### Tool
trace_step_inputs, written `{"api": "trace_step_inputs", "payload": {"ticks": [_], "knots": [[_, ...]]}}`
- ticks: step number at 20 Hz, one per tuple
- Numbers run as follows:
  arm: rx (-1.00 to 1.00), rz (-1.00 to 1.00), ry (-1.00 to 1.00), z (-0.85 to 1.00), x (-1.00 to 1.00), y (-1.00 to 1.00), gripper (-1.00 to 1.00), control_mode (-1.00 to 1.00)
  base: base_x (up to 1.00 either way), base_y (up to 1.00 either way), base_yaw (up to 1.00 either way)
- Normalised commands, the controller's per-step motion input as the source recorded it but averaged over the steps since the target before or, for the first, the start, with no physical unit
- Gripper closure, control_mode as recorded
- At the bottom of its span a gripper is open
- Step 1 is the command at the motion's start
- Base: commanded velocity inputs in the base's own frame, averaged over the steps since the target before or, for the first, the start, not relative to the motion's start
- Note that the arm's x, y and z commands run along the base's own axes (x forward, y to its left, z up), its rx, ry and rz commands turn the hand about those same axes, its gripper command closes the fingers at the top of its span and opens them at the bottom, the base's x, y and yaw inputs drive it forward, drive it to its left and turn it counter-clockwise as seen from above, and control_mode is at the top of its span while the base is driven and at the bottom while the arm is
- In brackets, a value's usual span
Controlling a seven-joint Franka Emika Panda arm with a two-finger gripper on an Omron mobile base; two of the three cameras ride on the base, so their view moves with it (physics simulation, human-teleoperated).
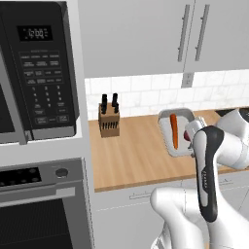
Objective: Take the meat container that has the fish and place it on the second highest rack of the freezer. Then take the vegetable container that has the carrot and tomato and place it on the highest rack of the freezer.
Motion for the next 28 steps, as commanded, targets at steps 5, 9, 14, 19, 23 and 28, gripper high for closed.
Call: {"api": "trace_step_inputs", "payload": {"ticks": [5,9,14,19,23,28], "knots": [[0.0,0.0,0.0,0.0,0.0,0.0,1.0,-1.0,0.0,0.0,0.0],[0.0,0.0,0.01,0.0,-0.06,0.0,1.0,1.0,-0.33,0.0,0.03],[0.0,0.0,0.0,0.0,0.0,0.0,1.0,1.0,-0.79,0.26,0.17],[0.0,0.0,0.0,0.0,0.0,0.0,1.0,1.0,-0.48,0.78,0.37],[0.0,0.0,0.0,0.0,0.0,0.0,1.0,1.0,-0.07,1.0,0.51],[0.0,0.0,0.0,0.0,0.0,0.0,1.0,1.0,-0.04,1.0,0.57]]}}
